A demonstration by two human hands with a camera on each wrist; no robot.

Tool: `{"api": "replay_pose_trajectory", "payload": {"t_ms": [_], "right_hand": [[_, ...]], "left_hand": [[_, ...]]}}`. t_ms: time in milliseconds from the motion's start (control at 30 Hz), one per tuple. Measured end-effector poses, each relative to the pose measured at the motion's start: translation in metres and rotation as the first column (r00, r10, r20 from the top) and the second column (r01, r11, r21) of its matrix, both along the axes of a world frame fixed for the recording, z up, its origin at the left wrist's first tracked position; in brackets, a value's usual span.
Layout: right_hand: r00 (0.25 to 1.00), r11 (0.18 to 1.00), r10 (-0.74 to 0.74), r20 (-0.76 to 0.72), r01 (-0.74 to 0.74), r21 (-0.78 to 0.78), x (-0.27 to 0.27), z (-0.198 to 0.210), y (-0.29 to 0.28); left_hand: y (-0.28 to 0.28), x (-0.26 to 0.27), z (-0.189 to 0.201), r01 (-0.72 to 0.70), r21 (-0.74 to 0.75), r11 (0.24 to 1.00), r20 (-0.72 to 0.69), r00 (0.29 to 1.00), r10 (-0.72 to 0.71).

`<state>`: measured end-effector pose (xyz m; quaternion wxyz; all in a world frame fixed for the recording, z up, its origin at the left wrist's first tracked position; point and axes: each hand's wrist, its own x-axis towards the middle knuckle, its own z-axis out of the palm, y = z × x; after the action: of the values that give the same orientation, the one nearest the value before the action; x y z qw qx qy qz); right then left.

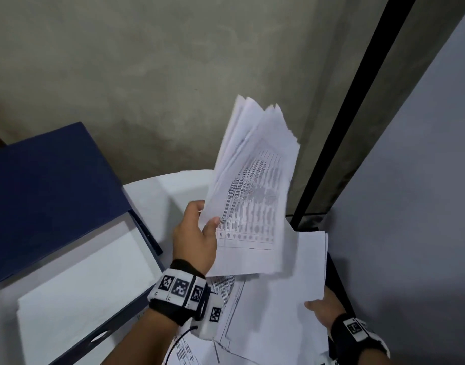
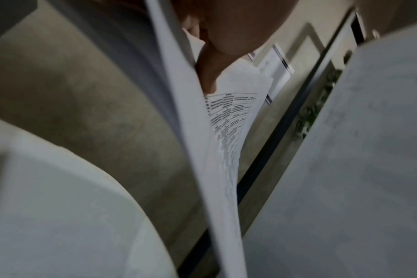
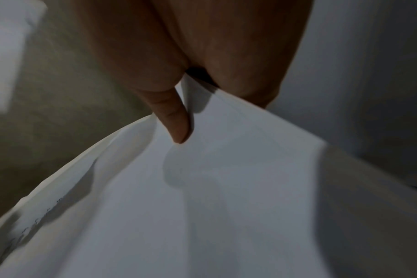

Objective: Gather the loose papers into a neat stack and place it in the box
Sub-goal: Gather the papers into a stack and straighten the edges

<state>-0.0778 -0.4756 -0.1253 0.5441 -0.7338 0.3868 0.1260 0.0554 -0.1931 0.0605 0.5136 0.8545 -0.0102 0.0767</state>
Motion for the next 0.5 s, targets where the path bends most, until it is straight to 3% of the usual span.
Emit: {"api": "replay_pose_trajectory", "payload": {"t_ms": [100,200,267,333,367,400,433,500], "right_hand": [[0.996,0.995,-0.085,0.008,0.085,0.061,0.0,0.003,0.002],[0.993,0.99,-0.113,0.024,0.11,0.093,-0.001,0.019,0.005],[0.988,0.96,-0.148,0.047,0.132,0.249,-0.003,0.019,0.002],[0.951,0.847,-0.309,0.028,0.262,0.463,-0.01,0.014,-0.002],[0.919,0.734,-0.394,-0.018,0.326,0.596,-0.01,0.011,-0.003],[0.916,0.702,-0.399,-0.035,0.329,0.632,-0.012,0.01,-0.002],[0.916,0.7,-0.399,-0.044,0.336,0.63,-0.012,0.014,0.001],[0.936,0.8,-0.351,-0.014,0.308,0.515,-0.014,0.013,0.004]], "left_hand": [[-0.004,0.004,-0.002,0.015,-0.231,0.973,-0.074,0.997,-0.033],[-0.007,0.002,-0.025,0.034,-0.33,0.943,-0.21,0.971,-0.109],[-0.008,-0.005,-0.046,0.102,-0.291,0.951,-0.3,0.934,-0.192],[-0.01,-0.017,-0.068,0.217,-0.205,0.954,-0.418,0.862,-0.287],[-0.011,-0.024,-0.076,0.277,-0.146,0.95,-0.486,0.816,-0.313],[-0.01,-0.029,-0.085,0.329,-0.081,0.941,-0.551,0.771,-0.318],[-0.009,-0.034,-0.093,0.377,-0.022,0.926,-0.606,0.732,-0.312],[-0.005,-0.04,-0.106,0.46,0.066,0.886,-0.676,0.673,-0.299]]}}
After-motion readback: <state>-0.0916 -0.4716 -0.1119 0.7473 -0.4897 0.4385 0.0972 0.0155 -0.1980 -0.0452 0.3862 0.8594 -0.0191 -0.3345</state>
